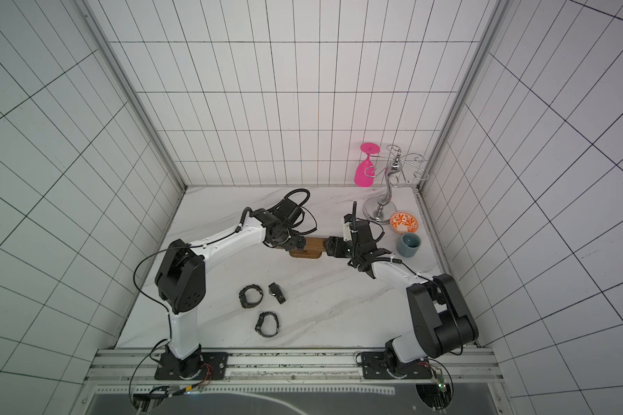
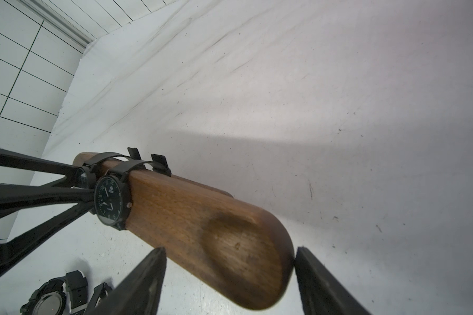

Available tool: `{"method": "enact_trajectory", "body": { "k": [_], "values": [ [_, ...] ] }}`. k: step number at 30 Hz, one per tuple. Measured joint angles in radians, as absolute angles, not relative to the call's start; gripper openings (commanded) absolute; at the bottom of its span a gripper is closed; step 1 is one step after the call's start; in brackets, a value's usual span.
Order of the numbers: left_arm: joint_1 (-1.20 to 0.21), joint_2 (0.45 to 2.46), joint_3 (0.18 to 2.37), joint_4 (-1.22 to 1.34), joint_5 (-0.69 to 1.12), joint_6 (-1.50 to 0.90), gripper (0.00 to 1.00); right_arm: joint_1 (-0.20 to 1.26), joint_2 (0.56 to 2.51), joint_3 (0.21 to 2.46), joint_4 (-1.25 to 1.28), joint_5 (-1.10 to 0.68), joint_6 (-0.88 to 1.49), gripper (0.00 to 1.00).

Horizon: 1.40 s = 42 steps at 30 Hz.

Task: Place watch on stand
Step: Place the watch on the stand, then pick up the watch at the center of the board.

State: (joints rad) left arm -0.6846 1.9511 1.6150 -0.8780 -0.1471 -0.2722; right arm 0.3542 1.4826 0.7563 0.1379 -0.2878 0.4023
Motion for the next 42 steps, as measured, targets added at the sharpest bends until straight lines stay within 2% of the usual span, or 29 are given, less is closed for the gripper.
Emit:
{"method": "enact_trajectory", "body": {
  "k": [5, 8, 14, 21, 26, 30, 34, 42],
  "values": [
    [-0.686, 1.921, 1.604, -0.872, -0.145, -0.273, 0.48, 0.355, 1.473, 0.756, 0.126, -0.275, 0.402, 0.78],
    [-0.686, 1.887, 1.583, -0.873, -0.150, -0.283, 0.54, 0.356, 1.454, 0.756, 0.109, -0.258, 0.402, 0.79],
    [-0.698, 1.728, 1.444, -0.836, -0.161, -0.326, 0.58, 0.395, 1.354, 0.756, 0.046, -0.200, 0.395, 0.79],
    [-0.676, 1.386, 1.100, -0.698, -0.191, -0.398, 0.61, 0.578, 1.228, 0.757, -0.052, -0.110, 0.368, 0.78],
    [-0.487, 1.050, 0.828, -0.585, -0.207, -0.459, 0.71, 0.777, 1.200, 0.756, -0.084, -0.054, 0.358, 0.77],
    [-0.334, 0.848, 0.699, -0.542, -0.222, -0.503, 0.77, 0.943, 1.244, 0.759, -0.099, 0.022, 0.358, 0.76],
    [-0.249, 0.739, 0.622, -0.521, -0.228, -0.543, 0.78, 1.063, 1.359, 0.767, -0.125, 0.099, 0.353, 0.73],
    [-0.207, 0.633, 0.570, -0.514, -0.248, -0.585, 0.82, 1.189, 1.565, 0.878, -0.199, 0.190, 0.322, 0.64]
  ]
}}
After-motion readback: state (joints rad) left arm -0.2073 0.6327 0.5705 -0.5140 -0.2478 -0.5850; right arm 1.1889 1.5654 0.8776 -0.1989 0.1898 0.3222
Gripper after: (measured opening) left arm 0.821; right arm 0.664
